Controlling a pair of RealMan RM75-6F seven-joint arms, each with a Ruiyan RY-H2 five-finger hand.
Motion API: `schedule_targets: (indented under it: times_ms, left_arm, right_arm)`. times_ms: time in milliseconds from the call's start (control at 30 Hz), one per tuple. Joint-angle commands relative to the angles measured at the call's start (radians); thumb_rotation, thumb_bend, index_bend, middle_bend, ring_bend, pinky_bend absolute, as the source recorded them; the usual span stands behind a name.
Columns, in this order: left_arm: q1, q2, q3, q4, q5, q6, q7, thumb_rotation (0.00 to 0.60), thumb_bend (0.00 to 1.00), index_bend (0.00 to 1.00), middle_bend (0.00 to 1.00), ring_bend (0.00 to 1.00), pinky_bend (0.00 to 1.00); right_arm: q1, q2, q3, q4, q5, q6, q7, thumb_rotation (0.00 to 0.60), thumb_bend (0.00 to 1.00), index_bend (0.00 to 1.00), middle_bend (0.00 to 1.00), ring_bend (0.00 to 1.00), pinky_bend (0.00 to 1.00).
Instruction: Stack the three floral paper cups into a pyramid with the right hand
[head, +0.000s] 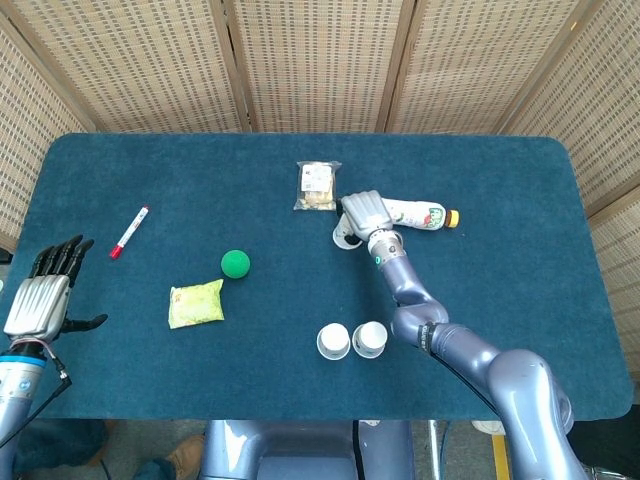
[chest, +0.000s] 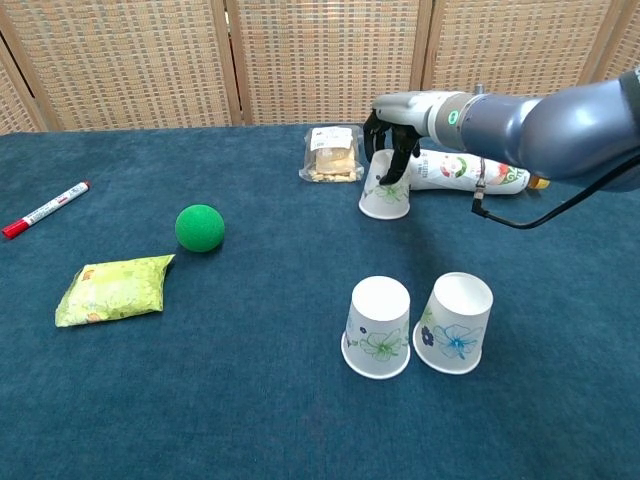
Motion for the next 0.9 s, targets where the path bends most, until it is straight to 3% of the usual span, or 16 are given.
schedule_targets:
  times_ms: [33, 100, 267, 400, 433, 533, 700, 900]
  left_arm:
    - [0.001, 0.0, 0.0, -0.003, 0.002, -0.004, 0.002, 0.6, 0.0, 0.0, 0.0, 0.0, 0.0]
    - [0.001, 0.0, 0.0, -0.005, 0.004, -0.006, 0.002, 0.6, 0.0, 0.0, 0.0, 0.0, 0.0]
    - [0.003, 0.004, 0.0, -0.008, 0.01, -0.014, -0.004, 0.6, 0.0, 0.0, 0.0, 0.0, 0.0]
    - [0.004, 0.009, 0.005, -0.014, 0.028, -0.019, -0.01, 0.6, 0.0, 0.0, 0.0, 0.0, 0.0]
    - [0.005, 0.011, 0.008, -0.017, 0.036, -0.021, -0.012, 0.6, 0.0, 0.0, 0.0, 0.0, 0.0]
    - [0.009, 0.018, 0.011, -0.025, 0.046, -0.022, -0.019, 0.6, 0.0, 0.0, 0.0, 0.0, 0.0]
    - [0.019, 0.034, 0.018, -0.049, 0.078, -0.01, -0.026, 0.6, 0.0, 0.0, 0.0, 0.0, 0.0]
    - [0.028, 0.062, 0.027, -0.073, 0.107, -0.003, -0.029, 0.6, 0.0, 0.0, 0.0, 0.0, 0.0]
  right_arm:
    - [-0.008, 0.013, 0.011, -0.022, -0.01, 0.009, 0.022, 0.6, 0.44, 0.54, 0.55, 0.51, 0.59]
    - [-0.018, 0.032, 0.017, -0.054, -0.023, 0.024, 0.037, 0.6, 0.44, 0.54, 0.55, 0.51, 0.59]
    - [-0.064, 0.153, 0.026, -0.258, -0.076, 0.092, 0.063, 0.6, 0.45, 0.54, 0.55, 0.51, 0.59]
    - [-0.102, 0.279, 0.027, -0.473, -0.102, 0.146, 0.043, 0.6, 0.45, 0.54, 0.55, 0.51, 0.59]
    - [-0.12, 0.34, 0.027, -0.578, -0.126, 0.178, 0.027, 0.6, 0.45, 0.54, 0.55, 0.51, 0.59]
    - [-0.169, 0.481, 0.004, -0.808, -0.137, 0.222, -0.028, 0.6, 0.45, 0.54, 0.55, 0.51, 0.59]
    - [-0.228, 0.635, -0.044, -1.062, -0.141, 0.277, -0.097, 0.6, 0.48, 0.54, 0.55, 0.51, 0.59]
    - [-0.285, 0.729, -0.103, -1.229, -0.215, 0.32, -0.126, 0.6, 0.49, 0.54, 0.55, 0.51, 0.59]
